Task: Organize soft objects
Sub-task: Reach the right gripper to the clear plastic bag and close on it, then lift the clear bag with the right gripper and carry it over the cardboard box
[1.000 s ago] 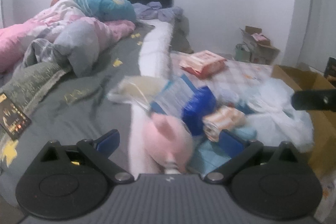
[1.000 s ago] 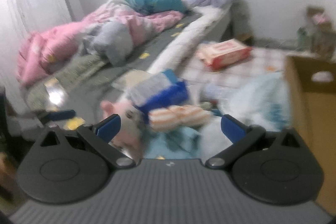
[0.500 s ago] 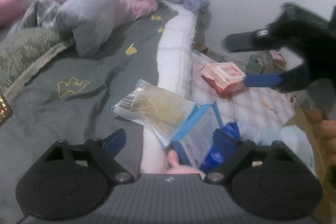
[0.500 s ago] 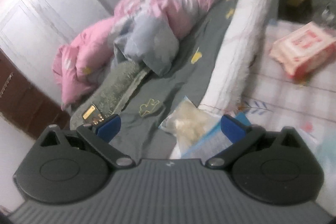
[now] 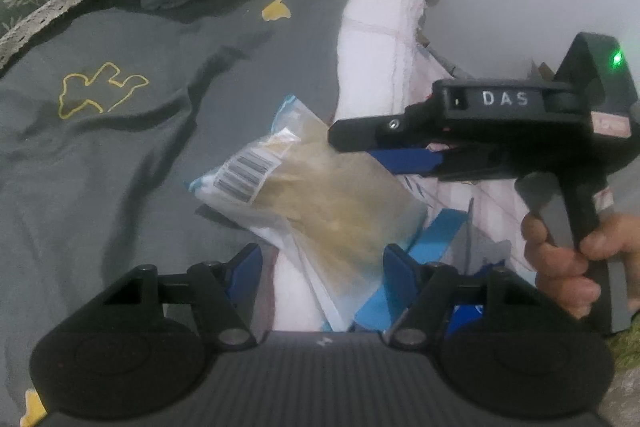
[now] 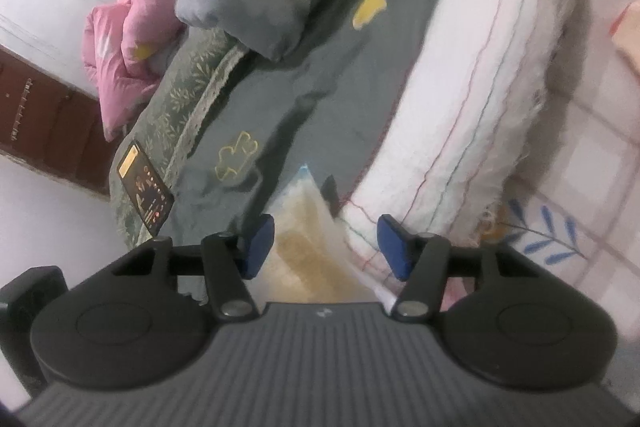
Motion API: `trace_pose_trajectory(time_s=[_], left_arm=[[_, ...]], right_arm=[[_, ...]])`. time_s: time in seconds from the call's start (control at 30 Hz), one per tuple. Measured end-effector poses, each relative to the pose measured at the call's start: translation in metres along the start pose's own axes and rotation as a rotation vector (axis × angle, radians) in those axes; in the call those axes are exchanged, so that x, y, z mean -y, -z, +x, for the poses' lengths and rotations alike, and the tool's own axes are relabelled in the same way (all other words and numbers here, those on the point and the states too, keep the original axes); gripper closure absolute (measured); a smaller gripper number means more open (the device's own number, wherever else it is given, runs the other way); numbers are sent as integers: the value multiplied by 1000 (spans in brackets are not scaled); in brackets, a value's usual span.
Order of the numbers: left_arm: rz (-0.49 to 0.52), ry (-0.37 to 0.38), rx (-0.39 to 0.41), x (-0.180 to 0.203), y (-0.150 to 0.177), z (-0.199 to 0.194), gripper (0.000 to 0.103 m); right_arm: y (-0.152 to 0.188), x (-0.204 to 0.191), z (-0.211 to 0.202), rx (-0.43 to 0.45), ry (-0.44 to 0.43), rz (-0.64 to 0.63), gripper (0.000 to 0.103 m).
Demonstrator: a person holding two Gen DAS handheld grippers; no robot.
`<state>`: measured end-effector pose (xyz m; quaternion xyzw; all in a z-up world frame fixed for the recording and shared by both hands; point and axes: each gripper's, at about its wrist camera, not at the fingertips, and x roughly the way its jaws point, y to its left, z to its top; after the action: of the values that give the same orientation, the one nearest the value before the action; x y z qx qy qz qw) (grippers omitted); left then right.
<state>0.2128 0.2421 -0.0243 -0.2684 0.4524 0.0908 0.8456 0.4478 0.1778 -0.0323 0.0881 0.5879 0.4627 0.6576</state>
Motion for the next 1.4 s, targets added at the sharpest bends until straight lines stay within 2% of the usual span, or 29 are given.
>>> trace_pose_trajectory(time_s=[0.17,0.23,0.27,0.4,0.43,0.47,0.53,0.77,1.0,1.13,1.27,1.4], left_arm=[[-17,-6,4,1,-6,8,35],[-20,-8,16,2,-7,9,38],[-20,-9,20,2,-8,9,41],[-18,-18,60,4,-13,3,51],[-18,-19,67,4,-14,0,52],[-14,-15,77,5,-16,-5,60],[-15,-17,90,6,-19,-14,60],[23,-18,216,17,-15,-65,60],[74,31,307,46,-2,-121,60],[130,87,317,76,12,-138,60],[208,166,280,120,27,-141,60],[317,257,221,184,46,-127,60]], right_arm=[[-4,14,14,-37,-75,28,52],[0,17,12,-54,-107,43,60],[1,19,12,-61,-116,48,61],[3,12,8,-44,-126,39,71],[2,10,6,-36,-131,38,74],[2,6,4,-30,-137,34,76],[0,-5,-2,-19,-138,13,81],[1,-51,-35,56,-151,-65,83],[18,-96,-94,149,-163,-132,83],[42,-108,-139,208,-149,-143,83],[75,-97,-192,272,-117,-114,83],[124,-63,-259,359,-70,-41,83]])
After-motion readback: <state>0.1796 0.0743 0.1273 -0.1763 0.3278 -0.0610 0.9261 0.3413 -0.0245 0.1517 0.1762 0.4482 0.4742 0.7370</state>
